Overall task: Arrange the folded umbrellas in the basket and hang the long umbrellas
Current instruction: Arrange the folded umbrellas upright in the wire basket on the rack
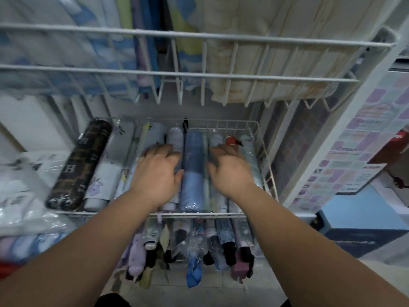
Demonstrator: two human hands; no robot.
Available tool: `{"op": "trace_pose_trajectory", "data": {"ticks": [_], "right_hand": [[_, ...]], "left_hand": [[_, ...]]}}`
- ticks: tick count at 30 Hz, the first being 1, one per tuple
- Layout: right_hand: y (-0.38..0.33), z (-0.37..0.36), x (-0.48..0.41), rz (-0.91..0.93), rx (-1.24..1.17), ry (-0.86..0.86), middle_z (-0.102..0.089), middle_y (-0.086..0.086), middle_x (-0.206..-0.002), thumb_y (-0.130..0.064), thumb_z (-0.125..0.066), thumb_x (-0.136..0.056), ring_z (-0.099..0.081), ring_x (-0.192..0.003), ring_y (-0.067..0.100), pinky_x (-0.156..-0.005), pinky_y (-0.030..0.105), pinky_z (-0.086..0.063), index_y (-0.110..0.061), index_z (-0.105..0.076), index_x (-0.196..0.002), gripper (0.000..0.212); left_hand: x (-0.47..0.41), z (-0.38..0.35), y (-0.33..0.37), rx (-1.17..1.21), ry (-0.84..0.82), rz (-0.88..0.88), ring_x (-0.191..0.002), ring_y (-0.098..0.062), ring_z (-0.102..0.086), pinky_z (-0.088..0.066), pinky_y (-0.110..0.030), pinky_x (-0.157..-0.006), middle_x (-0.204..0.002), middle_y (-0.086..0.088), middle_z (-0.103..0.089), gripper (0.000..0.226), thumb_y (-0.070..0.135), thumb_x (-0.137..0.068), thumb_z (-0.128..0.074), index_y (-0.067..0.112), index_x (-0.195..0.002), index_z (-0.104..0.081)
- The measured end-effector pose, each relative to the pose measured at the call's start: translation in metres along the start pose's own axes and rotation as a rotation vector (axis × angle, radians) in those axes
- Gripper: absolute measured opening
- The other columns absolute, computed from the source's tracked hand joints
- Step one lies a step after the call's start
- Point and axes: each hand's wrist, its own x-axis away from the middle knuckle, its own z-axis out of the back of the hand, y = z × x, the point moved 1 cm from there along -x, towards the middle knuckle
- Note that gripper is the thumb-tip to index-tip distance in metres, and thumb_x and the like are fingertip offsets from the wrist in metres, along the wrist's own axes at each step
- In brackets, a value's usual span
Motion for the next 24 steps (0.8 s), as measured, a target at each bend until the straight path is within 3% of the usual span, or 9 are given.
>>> {"op": "trace_pose_trajectory", "data": {"ticks": [4, 7, 9, 14, 17, 20, 24], "right_hand": [[-0.068, -0.007, -0.007, 0.095, -0.324, -0.095, -0.055, 0.011, -0.137, -0.035, -0.056, -0.096, -0.051, -0.125, 0.031, -0.104, 0.034, -0.043, -0.026, -0.054, -0.14, 0.045], [-0.104, -0.013, -0.014, 0.046, -0.476, -0.228, -0.053, 0.007, -0.145, -0.039, -0.056, -0.097, -0.052, -0.129, 0.025, -0.1, 0.026, -0.042, -0.026, -0.046, -0.146, 0.052], [-0.121, -0.022, -0.017, 0.034, -0.484, -0.319, -0.049, 0.003, -0.149, -0.042, -0.054, -0.098, -0.049, -0.132, 0.025, -0.098, 0.024, -0.041, -0.025, -0.037, -0.151, 0.059], [-0.143, -0.048, -0.015, -0.02, -0.403, -0.289, -0.063, 0.005, -0.131, -0.053, -0.064, -0.086, -0.059, -0.118, 0.029, -0.08, 0.026, -0.043, -0.03, -0.03, -0.149, 0.074], [-0.147, -0.051, -0.018, -0.045, -0.376, -0.247, -0.065, 0.005, -0.123, -0.054, -0.07, -0.079, -0.061, -0.112, 0.029, -0.077, 0.028, -0.045, -0.032, -0.032, -0.142, 0.077], [-0.15, -0.053, -0.027, -0.087, -0.361, -0.245, -0.066, 0.005, -0.12, -0.043, -0.072, -0.079, -0.063, -0.109, 0.029, -0.082, 0.03, -0.051, -0.03, -0.034, -0.139, 0.072], [-0.147, -0.05, -0.026, -0.133, -0.501, -0.218, -0.068, 0.004, -0.113, -0.035, -0.072, -0.079, -0.067, -0.096, 0.027, -0.076, 0.031, -0.056, -0.032, -0.036, -0.14, 0.071]], "left_hand": [[0.024, 0.024, -0.043, -0.084, 0.049, 0.222, -0.107, -0.041, -0.057, -0.049, -0.047, -0.09, -0.119, -0.017, -0.064, 0.044, 0.039, -0.084, -0.055, 0.018, -0.122, -0.066], [0.041, 0.034, -0.078, -0.091, 0.052, 0.37, -0.109, -0.043, -0.053, -0.047, -0.048, -0.093, -0.122, -0.019, -0.061, 0.047, 0.039, -0.087, -0.059, 0.021, -0.13, -0.061], [0.049, 0.037, -0.096, -0.085, -0.033, 0.442, -0.117, -0.043, -0.049, -0.043, -0.045, -0.1, -0.133, -0.019, -0.056, 0.056, 0.042, -0.09, -0.058, 0.024, -0.142, -0.051], [0.055, 0.027, -0.106, 0.024, -0.218, 0.378, -0.123, -0.04, -0.049, -0.043, -0.041, -0.103, -0.137, -0.018, -0.054, 0.074, 0.049, -0.09, -0.058, 0.032, -0.155, -0.027], [0.049, 0.023, -0.102, 0.031, -0.223, 0.383, -0.117, -0.042, -0.052, -0.045, -0.043, -0.099, -0.132, -0.021, -0.048, 0.069, 0.05, -0.094, -0.053, 0.033, -0.155, -0.025], [0.042, 0.019, -0.099, 0.047, -0.248, 0.403, -0.108, -0.042, -0.058, -0.05, -0.045, -0.094, -0.127, -0.018, -0.043, 0.066, 0.043, -0.095, -0.056, 0.035, -0.153, -0.024], [0.034, 0.016, -0.099, 0.071, -0.22, 0.418, -0.11, -0.044, -0.055, -0.049, -0.047, -0.098, -0.13, -0.022, -0.044, 0.067, 0.028, -0.093, -0.06, 0.037, -0.152, -0.029]]}}
